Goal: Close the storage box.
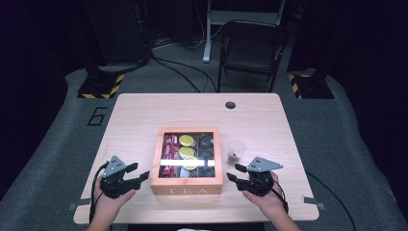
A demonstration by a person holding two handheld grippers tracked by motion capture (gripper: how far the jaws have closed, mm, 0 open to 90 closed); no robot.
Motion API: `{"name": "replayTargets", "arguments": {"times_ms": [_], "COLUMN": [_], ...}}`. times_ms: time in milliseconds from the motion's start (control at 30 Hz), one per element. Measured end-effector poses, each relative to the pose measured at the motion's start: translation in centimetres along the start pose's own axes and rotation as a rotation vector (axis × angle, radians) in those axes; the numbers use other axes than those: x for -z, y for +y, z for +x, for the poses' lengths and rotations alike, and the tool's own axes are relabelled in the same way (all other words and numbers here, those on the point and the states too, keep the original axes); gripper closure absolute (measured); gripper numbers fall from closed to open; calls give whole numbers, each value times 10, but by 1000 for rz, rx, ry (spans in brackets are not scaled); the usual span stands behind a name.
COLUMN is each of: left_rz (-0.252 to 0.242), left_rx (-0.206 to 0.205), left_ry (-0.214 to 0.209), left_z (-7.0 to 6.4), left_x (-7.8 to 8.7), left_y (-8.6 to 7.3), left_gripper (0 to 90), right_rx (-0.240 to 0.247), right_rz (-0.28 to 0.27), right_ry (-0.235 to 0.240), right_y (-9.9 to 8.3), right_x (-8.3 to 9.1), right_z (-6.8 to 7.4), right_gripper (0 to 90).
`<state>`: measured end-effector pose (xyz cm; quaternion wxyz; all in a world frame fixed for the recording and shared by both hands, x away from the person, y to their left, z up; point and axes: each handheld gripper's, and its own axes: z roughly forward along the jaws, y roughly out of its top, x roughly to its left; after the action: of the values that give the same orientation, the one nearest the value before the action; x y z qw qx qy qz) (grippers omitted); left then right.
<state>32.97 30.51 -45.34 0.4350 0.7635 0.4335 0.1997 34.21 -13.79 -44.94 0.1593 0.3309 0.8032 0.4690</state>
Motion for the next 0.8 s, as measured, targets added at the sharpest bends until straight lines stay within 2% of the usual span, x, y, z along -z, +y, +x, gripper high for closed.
{"name": "replayTargets", "arguments": {"times_ms": [300, 467, 800], "left_rz": [2, 16, 52], "left_rx": [22, 41, 39], "left_ry": [38, 39, 57], "left_z": [13, 20, 27], "left_x": [-4, -9, -17], "left_y": [-4, -7, -11], "left_gripper": [405, 405, 405], "right_rx": [-27, 1, 32], "right_rz": [22, 50, 98], "right_ry": [-15, -27, -36], "right_y": [-6, -8, -13], "right_x": [-3, -6, -14], "right_z": [-7, -6, -7], "right_gripper": [520, 521, 521]}}
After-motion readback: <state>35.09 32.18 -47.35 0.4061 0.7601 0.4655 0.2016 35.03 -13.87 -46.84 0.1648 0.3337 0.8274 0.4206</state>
